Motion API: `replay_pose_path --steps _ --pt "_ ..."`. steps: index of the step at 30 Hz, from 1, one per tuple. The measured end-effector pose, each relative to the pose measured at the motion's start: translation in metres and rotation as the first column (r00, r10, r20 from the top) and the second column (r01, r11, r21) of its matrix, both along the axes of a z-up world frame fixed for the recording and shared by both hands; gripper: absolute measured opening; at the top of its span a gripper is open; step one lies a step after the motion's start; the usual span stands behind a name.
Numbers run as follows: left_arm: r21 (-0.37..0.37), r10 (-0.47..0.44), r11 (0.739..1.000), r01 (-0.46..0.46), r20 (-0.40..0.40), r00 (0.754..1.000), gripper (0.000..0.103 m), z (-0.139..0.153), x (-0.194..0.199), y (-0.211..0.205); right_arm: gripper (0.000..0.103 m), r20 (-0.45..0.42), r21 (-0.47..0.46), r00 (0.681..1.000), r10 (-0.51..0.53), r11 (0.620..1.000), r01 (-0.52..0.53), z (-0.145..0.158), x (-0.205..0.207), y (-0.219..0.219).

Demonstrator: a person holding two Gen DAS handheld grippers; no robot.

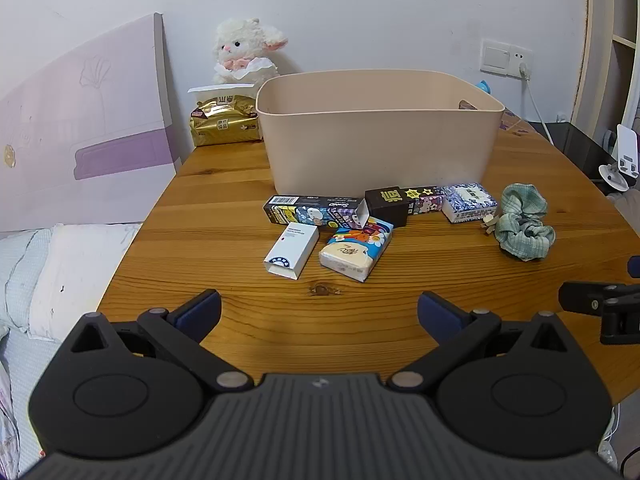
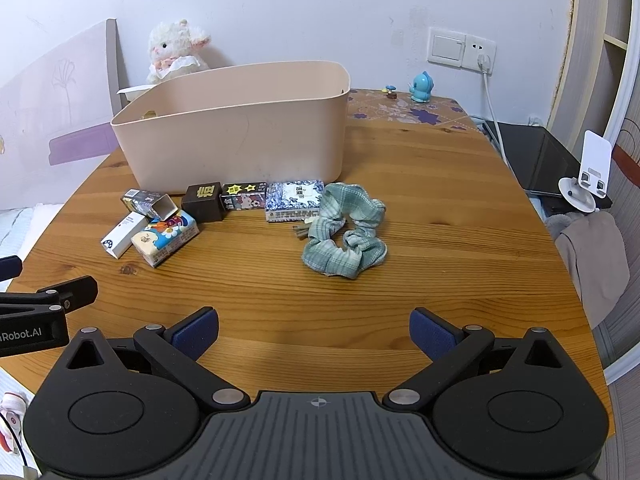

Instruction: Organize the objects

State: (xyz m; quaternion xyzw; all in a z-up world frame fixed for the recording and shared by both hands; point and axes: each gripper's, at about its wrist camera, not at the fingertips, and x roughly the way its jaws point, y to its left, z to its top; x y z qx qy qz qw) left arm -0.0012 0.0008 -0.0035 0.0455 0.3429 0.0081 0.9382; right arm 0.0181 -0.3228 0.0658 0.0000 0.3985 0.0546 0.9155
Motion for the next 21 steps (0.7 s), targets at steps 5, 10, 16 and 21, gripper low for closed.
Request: replay_pose_path --steps 5,10,16,21 --pt "-0.003 0.001 1.0 -0.001 0.0 1.0 0.103 -0.0004 0.0003 0.0012 0.103 0.0 -0.001 1.0 -0.001 1.0 0.001 0.0 0.0003 -0.0001" --pt "-0.011 0.005 1.0 -0.005 0.0 1.0 0.103 -0.0011 0.0012 0.0033 0.103 -0.001 -0.009 1.0 -0.002 1.0 0.002 0.0009 0.0012 0.0006" --pt "-0.013 0.005 1.0 -0.005 -0.001 1.0 0.103 -0.0011 0.0018 0.0036 0.103 0.002 -0.009 1.0 -0.003 1.0 0.003 0.002 0.0016 0.0001" --pt "-0.015 0.005 1.0 -0.005 0.001 1.0 0.103 -0.0007 0.0017 0.0042 0.103 0.003 -0.009 1.0 0.002 1.0 -0.002 0.003 0.0013 -0.0003"
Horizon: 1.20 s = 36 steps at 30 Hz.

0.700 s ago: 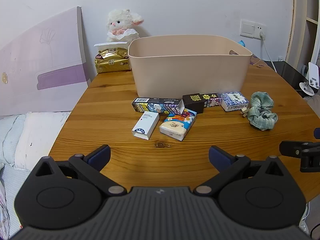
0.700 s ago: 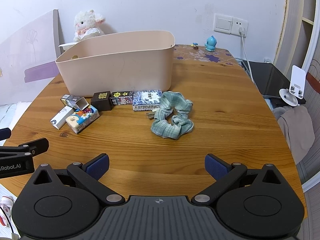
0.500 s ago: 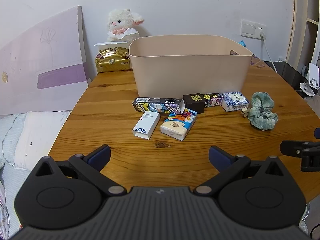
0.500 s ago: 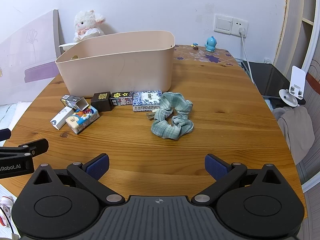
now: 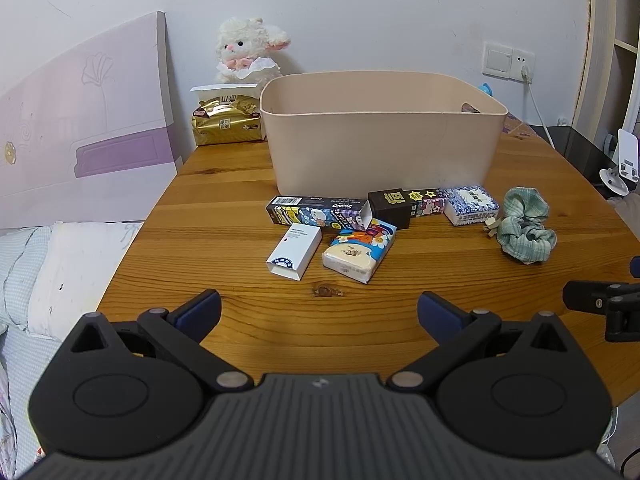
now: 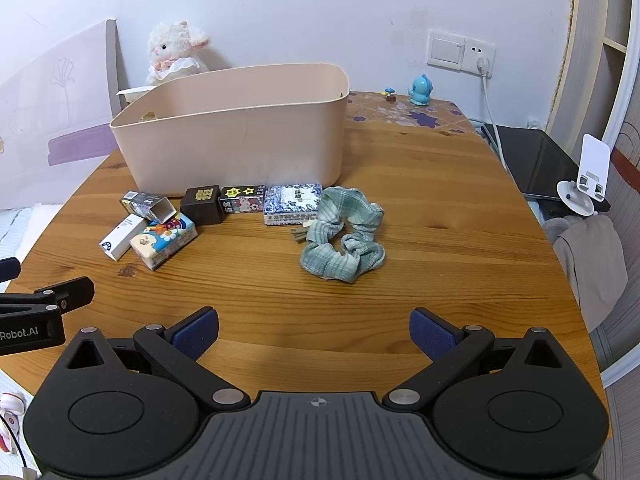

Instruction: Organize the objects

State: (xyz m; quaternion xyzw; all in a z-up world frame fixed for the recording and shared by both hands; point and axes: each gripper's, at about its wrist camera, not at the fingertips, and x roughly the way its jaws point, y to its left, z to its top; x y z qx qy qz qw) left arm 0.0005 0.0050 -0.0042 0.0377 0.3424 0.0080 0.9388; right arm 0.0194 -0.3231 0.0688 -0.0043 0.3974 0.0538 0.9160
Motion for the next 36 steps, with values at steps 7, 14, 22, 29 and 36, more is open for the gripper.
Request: replay_pose_path --steps 7,14,22,29,36 --pt "-0.003 -0.003 1.0 0.003 -0.003 1.0 0.103 0.0 0.003 0.003 0.103 0.006 0.0 1.0 0.005 1.0 -0.005 0.001 0.002 -0.001" --pt "-0.005 0.006 1.0 -0.006 -0.004 1.0 0.103 -0.003 0.009 0.011 0.103 0.014 -0.007 1.0 0.015 1.0 -0.015 0.001 0.006 0.001" --pt "-0.009 0.017 1.0 -0.017 -0.004 1.0 0.103 -0.007 0.02 0.023 0.103 0.014 -0.031 1.0 0.018 0.999 -0.018 -0.001 0.017 0.003" --pt "0.018 0.034 0.999 -0.034 -0.029 0.999 0.103 -0.017 0.046 0.04 0.1 0.005 -0.036 1.0 -0.01 0.999 0.011 -0.007 0.039 -0.004" --pt "0.018 0.003 1.0 -0.003 -0.043 0.999 0.103 -0.031 0.081 0.056 0.096 -0.031 -0.028 0.999 -0.043 0.999 0.042 -0.027 0.075 -0.02"
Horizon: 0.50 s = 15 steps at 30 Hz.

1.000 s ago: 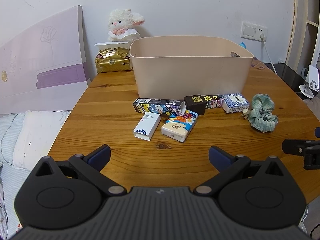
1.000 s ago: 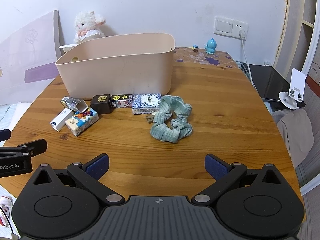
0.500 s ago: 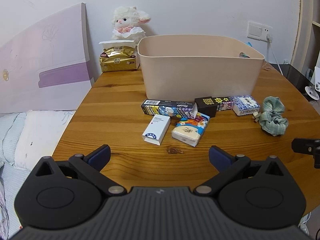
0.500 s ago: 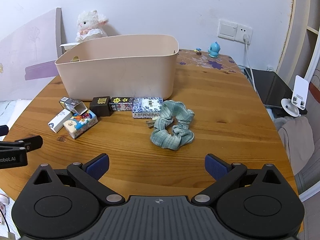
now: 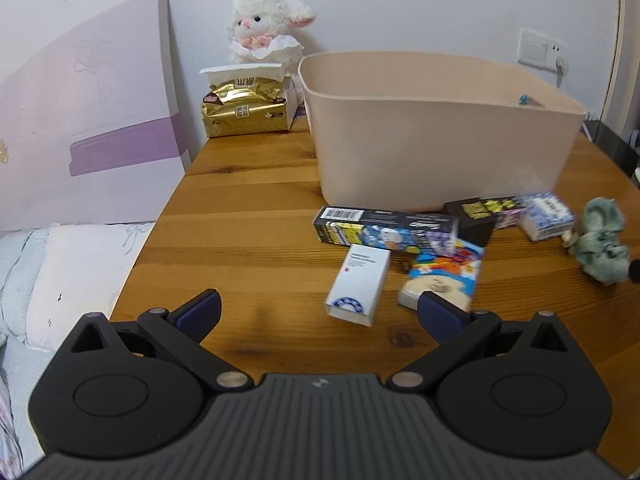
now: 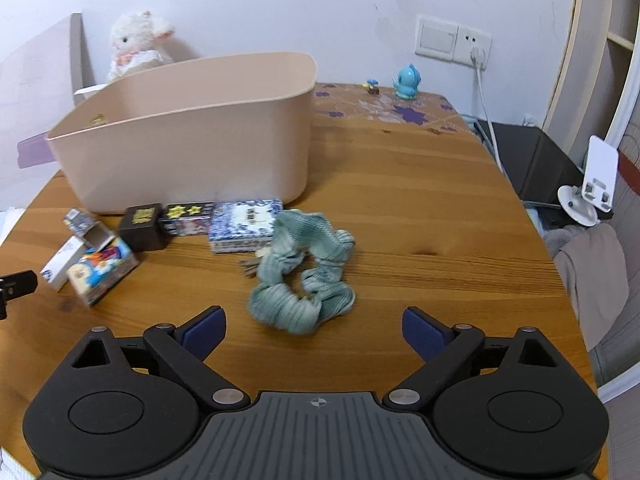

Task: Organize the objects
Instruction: 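Grasp the green scrunchie with the right tool while the left tool grasps the white card box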

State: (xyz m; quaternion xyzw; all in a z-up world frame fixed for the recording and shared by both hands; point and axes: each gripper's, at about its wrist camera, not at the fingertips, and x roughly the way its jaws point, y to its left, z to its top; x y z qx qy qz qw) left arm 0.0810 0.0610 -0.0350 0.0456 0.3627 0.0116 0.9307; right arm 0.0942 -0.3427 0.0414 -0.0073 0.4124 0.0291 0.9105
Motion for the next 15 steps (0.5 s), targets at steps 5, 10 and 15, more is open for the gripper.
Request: replay_pose_path --steps 5,10,15 --pt "0.019 -0.022 1.0 0.023 -0.031 0.999 0.103 -0.016 0.021 0.009 0.092 -0.022 -0.004 1.0 0.01 1.0 -0.01 -0.017 0.021 -0.002" --pt "-0.008 -0.063 0.998 0.063 -0.052 0.997 0.103 -0.029 0.035 0.013 0.086 -0.073 -0.001 0.997 0.039 0.999 -0.039 -0.034 0.04 0.001" --pt "-0.045 -0.097 0.995 0.094 -0.058 0.994 0.103 -0.038 0.049 0.015 0.078 -0.072 0.011 0.996 0.061 0.998 -0.06 -0.039 0.049 0.003"
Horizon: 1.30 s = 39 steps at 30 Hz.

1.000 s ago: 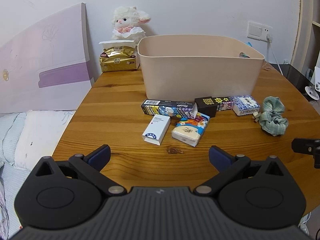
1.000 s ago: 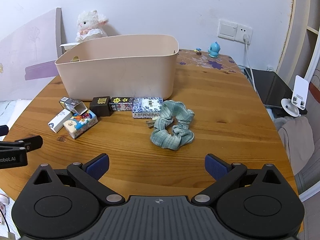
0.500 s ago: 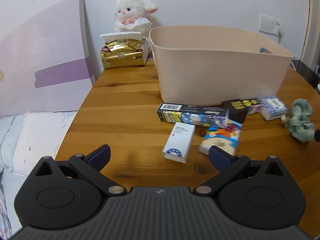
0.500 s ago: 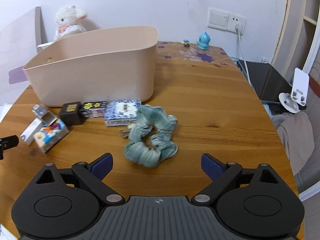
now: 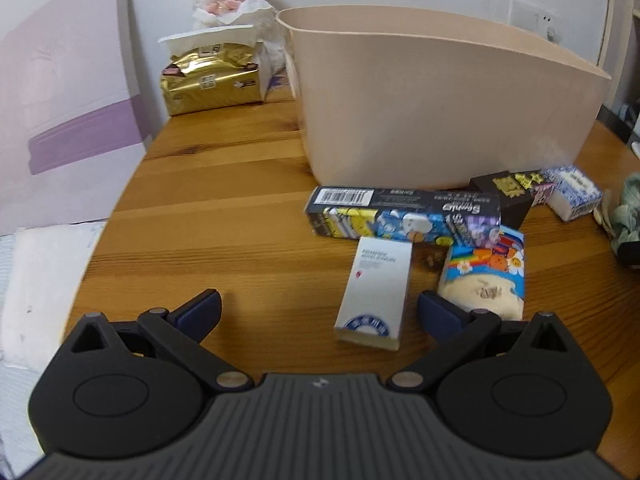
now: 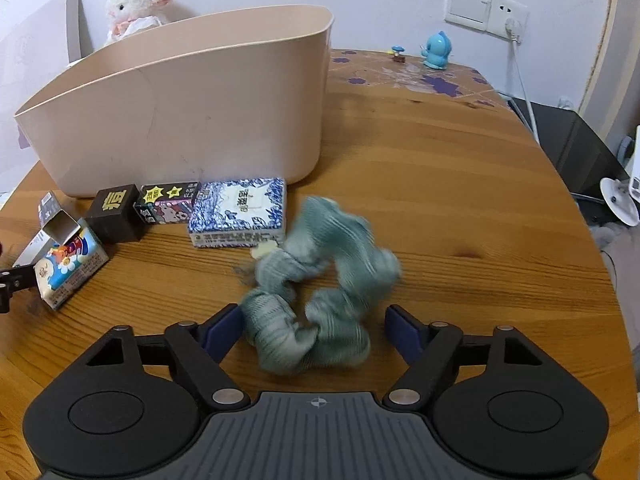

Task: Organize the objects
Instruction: 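Grasp the green scrunchie with the right tool while the left tool grasps the white card box, then drop the scrunchie into the beige bin with the right tool while the left drops the white box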

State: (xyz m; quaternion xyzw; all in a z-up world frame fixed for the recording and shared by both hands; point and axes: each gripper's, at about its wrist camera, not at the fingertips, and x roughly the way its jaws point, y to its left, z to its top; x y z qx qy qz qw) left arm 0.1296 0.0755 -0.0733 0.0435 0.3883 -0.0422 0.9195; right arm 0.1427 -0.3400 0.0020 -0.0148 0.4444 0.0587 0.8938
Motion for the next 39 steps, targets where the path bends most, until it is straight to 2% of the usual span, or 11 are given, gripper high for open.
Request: replay_pose_path --steps 5,7,9,11,12,13,18,22,29,35,39 --pt "-0.039 -0.026 0.999 0.027 0.006 1.0 0.101 -0.002 0.006 -0.001 0.059 0.027 -0.013 0.999 0.029 0.999 -0.029 0.0 0.001 0.005" --pt "-0.044 -0.048 0.998 0.049 0.032 0.998 0.083 0.001 0.003 -0.004 0.048 0.037 -0.013 0.999 0.034 0.999 -0.034 0.0 -0.001 0.005" --pt "-0.046 -0.067 0.997 0.069 0.04 0.997 0.071 0.003 0.002 -0.007 0.041 0.045 -0.013 0.998 0.036 0.999 -0.036 0.001 -0.003 0.006" --pt "-0.05 -0.095 0.994 0.097 0.04 0.995 0.058 0.006 0.0 -0.01 0.029 0.05 -0.013 0.998 0.043 0.999 -0.043 0.002 -0.006 0.009" --pt "-0.053 -0.101 0.993 0.103 0.04 0.994 0.043 0.007 -0.001 -0.011 0.026 0.051 -0.013 0.998 0.045 0.999 -0.044 0.002 -0.008 0.01" --pt "-0.058 -0.104 0.993 0.106 0.038 0.994 0.033 0.009 -0.001 -0.011 0.023 0.052 -0.014 0.998 0.044 0.999 -0.044 0.002 -0.01 0.011" --pt "-0.061 -0.091 0.994 0.093 0.025 0.995 0.032 0.011 -0.002 -0.008 0.02 0.051 -0.001 0.998 0.04 0.999 -0.04 0.005 -0.019 0.006" --pt "-0.059 -0.073 0.995 0.077 0.055 0.996 0.032 0.026 -0.015 -0.006 0.02 0.072 0.022 0.997 0.033 0.999 -0.035 0.019 -0.025 -0.004" --pt "-0.043 -0.061 0.997 0.07 0.191 0.98 0.032 0.079 -0.023 -0.008 0.02 0.201 0.049 0.979 0.039 0.998 -0.05 0.071 -0.024 -0.015" --pt "-0.023 -0.038 0.999 0.046 0.269 0.963 0.032 0.119 0.003 -0.016 0.02 0.324 0.037 0.943 0.077 0.995 -0.094 0.12 -0.003 -0.008" --pt "-0.016 -0.025 0.999 0.031 0.274 0.961 0.032 0.133 0.033 -0.025 0.02 0.354 0.041 0.93 0.098 0.992 -0.121 0.139 0.023 0.002"
